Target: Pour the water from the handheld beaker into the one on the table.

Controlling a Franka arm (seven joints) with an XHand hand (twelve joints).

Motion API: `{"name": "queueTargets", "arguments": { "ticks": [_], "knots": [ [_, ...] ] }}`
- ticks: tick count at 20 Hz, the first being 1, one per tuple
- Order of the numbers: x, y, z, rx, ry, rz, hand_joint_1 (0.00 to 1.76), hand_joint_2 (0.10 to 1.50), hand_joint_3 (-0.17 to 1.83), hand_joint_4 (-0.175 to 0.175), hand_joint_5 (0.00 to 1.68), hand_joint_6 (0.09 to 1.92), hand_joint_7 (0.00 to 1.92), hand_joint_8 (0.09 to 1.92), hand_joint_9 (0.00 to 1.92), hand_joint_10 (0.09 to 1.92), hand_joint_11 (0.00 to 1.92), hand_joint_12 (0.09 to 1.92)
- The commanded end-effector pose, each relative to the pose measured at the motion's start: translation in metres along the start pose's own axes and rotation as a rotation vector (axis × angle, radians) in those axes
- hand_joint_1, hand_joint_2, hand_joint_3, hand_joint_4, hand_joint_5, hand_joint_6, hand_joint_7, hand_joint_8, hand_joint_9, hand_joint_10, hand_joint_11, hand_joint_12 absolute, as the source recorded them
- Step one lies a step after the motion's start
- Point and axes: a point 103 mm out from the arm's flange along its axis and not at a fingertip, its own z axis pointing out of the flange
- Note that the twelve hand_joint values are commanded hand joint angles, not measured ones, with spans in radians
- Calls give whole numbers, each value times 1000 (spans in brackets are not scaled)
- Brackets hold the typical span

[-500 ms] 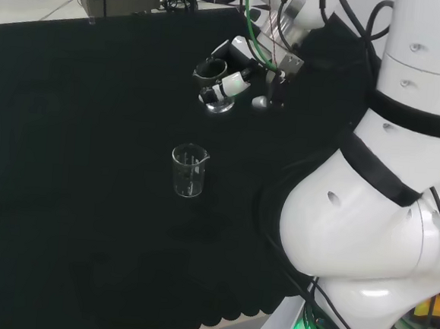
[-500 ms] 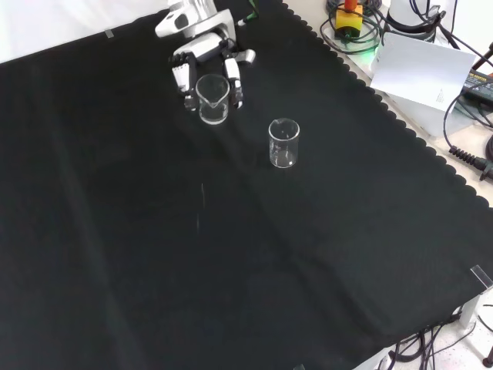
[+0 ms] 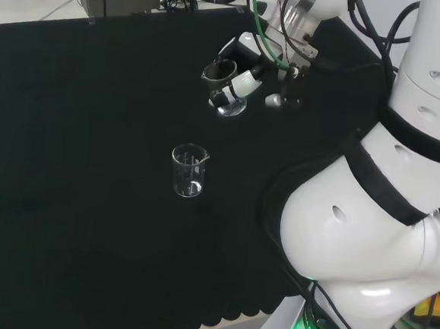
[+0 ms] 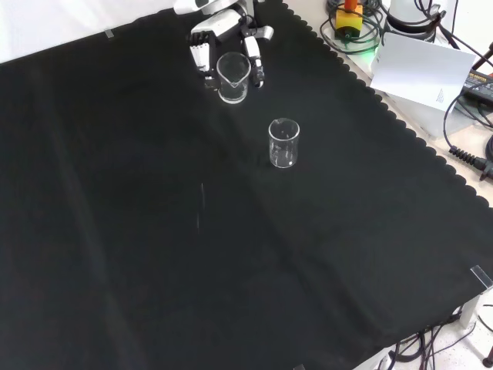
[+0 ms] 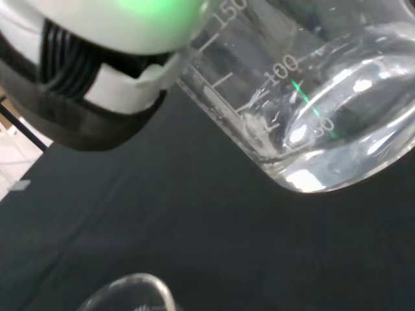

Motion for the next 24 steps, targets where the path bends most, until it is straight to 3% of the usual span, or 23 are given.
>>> {"name": "queueTargets", "arguments": {
  "ticks": [1,9,12,14,24],
  "knots": [
    [28,-42,15,199,-142,27,1320,596,711,-175,1338,547,1398,510,1811,87,1482,527],
    [30,-40,24,356,-289,21,1320,580,741,-175,1336,563,1397,526,1816,87,1484,529],
    [32,-40,27,397,-324,20,1200,603,724,11,1324,604,1602,454,1827,87,1495,536],
    [34,-39,30,428,-354,19,1176,608,718,57,1320,612,1651,411,1830,87,1498,537],
    [41,-39,41,542,-465,24,1169,607,720,79,1322,612,1672,389,1834,87,1498,537]
  ]
}}
